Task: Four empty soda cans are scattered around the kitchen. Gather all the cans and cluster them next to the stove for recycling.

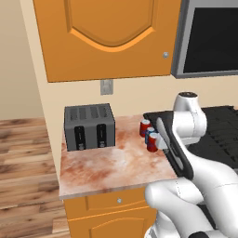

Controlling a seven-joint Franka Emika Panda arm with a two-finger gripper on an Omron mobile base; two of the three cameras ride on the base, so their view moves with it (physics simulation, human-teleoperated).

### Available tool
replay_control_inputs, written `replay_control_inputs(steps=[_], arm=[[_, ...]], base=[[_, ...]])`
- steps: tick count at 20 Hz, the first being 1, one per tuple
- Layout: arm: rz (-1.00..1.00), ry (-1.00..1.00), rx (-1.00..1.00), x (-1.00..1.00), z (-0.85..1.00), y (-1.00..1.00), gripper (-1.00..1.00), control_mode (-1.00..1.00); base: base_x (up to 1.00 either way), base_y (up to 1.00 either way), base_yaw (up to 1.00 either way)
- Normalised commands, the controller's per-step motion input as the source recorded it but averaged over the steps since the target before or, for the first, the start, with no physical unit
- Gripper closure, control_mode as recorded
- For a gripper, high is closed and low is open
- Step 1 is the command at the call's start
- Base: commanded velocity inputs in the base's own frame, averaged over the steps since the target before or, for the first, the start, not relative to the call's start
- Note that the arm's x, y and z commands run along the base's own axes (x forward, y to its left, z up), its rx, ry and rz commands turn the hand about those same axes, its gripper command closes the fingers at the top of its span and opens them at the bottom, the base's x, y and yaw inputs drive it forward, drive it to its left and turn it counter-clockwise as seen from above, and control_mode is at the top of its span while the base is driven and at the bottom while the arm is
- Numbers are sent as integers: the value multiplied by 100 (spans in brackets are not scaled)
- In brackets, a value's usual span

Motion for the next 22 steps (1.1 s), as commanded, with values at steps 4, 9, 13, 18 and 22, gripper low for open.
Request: replay_control_inputs(steps=[4, 9, 13, 18, 22], arm=[[0, 0, 0, -6, 29, 0, -100, -100], [-3, 0, 0, -7, 31, 0, -100, -100], [0, 0, 0, -16, 16, -3, -100, 100], [0, 0, 0, 0, 0, 0, -100, 100], [0, 0, 0, 0, 0, 0, -100, 100]], base=[[0, 0, 0], [0, 0, 0], [-10, 0, 0], [-70, -1, 3], [-100, 2, 35]])
